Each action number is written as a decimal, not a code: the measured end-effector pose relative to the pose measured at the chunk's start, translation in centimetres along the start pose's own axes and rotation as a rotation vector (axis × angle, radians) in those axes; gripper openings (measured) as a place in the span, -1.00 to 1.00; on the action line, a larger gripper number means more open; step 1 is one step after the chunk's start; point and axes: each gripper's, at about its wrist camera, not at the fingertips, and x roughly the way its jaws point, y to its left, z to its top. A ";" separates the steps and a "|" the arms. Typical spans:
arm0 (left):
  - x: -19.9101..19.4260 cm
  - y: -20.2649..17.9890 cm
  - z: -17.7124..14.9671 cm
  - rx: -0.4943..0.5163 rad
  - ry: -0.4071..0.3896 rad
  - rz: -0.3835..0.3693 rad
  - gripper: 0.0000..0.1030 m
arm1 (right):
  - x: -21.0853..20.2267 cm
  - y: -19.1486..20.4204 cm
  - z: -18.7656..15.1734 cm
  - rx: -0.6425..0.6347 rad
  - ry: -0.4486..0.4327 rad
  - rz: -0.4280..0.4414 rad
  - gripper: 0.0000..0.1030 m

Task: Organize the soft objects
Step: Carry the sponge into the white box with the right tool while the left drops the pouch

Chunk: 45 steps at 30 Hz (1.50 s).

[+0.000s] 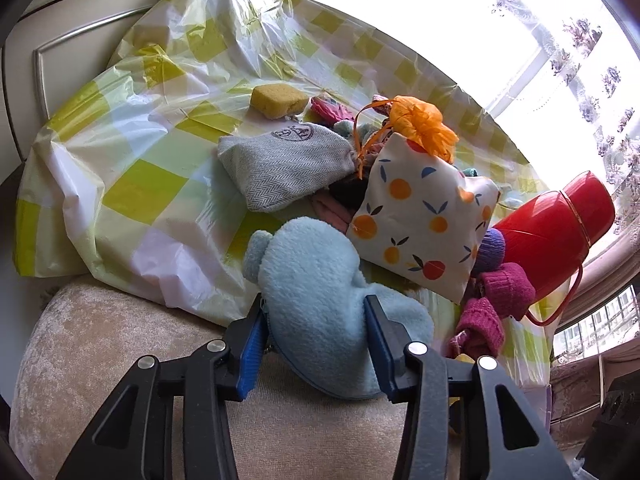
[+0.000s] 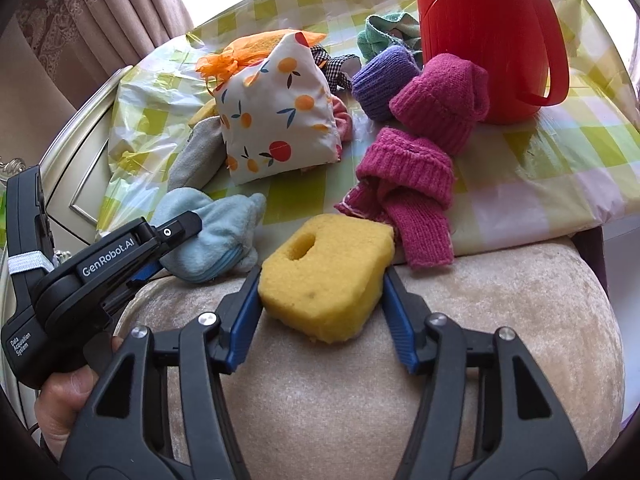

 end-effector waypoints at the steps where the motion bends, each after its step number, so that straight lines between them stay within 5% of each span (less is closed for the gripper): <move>1: -0.3 -0.2 -0.3 0.005 0.000 -0.006 -0.09 | -0.4 -0.1 -0.2 -0.003 -0.007 0.002 0.19; 16: -3.0 -7.3 -4.9 0.133 0.001 -0.186 -0.25 | -6.3 -7.3 -2.0 0.104 -0.090 -0.055 0.15; 36: 0.8 -27.7 -13.4 0.557 0.182 -0.442 -0.25 | -14.2 -25.3 -2.6 0.461 -0.227 -0.348 0.17; 38: 1.0 -29.2 -14.1 0.596 0.186 -0.452 -0.19 | -14.9 -26.4 -2.7 0.482 -0.241 -0.374 0.20; 41: 2.2 -31.3 -14.9 0.659 0.199 -0.407 0.28 | -15.8 -27.8 -2.7 0.508 -0.270 -0.420 0.30; 45: 2.6 -30.9 -14.9 0.640 0.214 -0.396 0.32 | -15.6 -28.6 -2.9 0.511 -0.248 -0.448 0.44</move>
